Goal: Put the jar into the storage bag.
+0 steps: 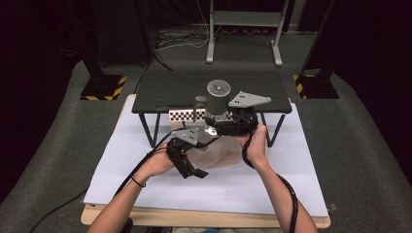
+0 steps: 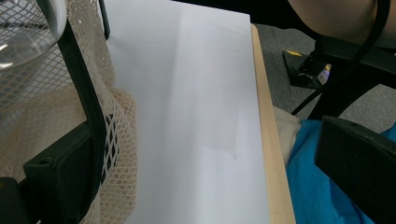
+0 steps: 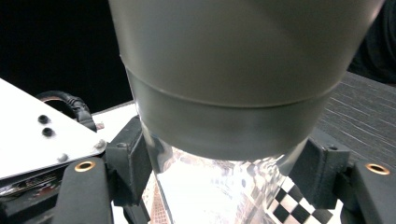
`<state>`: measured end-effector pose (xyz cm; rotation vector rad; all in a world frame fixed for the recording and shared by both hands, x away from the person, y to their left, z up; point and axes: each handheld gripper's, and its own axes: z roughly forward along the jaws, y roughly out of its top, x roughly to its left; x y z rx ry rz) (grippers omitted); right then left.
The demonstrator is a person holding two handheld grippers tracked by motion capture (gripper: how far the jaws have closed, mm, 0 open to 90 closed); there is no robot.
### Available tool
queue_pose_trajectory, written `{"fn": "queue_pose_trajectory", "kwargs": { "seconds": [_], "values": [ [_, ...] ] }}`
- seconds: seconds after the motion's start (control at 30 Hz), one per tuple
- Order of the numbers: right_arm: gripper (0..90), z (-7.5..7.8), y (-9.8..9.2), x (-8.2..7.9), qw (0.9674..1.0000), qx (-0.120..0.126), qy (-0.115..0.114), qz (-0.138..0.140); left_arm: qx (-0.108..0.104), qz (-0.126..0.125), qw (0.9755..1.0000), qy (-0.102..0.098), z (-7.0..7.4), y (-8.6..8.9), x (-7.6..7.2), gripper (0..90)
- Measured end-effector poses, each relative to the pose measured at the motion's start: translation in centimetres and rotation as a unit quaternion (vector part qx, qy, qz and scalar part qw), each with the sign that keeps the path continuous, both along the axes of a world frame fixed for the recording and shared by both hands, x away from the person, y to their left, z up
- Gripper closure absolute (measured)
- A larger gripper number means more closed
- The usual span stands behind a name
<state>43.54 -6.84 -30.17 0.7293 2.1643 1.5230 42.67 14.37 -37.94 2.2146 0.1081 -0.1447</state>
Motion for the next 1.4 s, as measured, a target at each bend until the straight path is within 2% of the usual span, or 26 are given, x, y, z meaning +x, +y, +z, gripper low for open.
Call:
{"fn": "queue_pose_trajectory", "kwargs": {
  "seconds": [0.23,0.5,0.67,1.03,1.17,1.4],
  "values": [
    [29.9,-0.9,0.4,0.7,0.9999,0.003,0.012,0.000,-0.006,-0.004,1.0000,0.004,0.1,0.1,-0.1,0.0],
    [29.9,-3.1,1.1,1.1,0.9990,-0.021,0.040,-0.004,-0.006,-0.005,1.0000,0.002,0.2,0.1,-0.1,0.0],
    [29.9,-4.1,1.1,1.3,0.9982,-0.025,0.054,-0.010,-0.006,-0.003,1.0000,0.002,0.1,0.2,-0.1,0.0],
    [29.8,-5.4,1.1,1.2,0.9961,-0.052,0.071,-0.012,-0.005,-0.002,1.0000,0.000,0.1,0.1,-0.1,0.0],
    [29.8,-6.1,1.4,1.4,0.9944,-0.066,0.083,-0.010,-0.005,-0.002,1.0000,0.000,0.1,0.1,-0.1,0.0],
    [29.7,-6.7,1.7,1.5,0.9929,-0.080,0.087,-0.011,-0.002,-0.001,1.0000,-0.003,0.0,0.0,-0.1,0.0]
  ]
}}
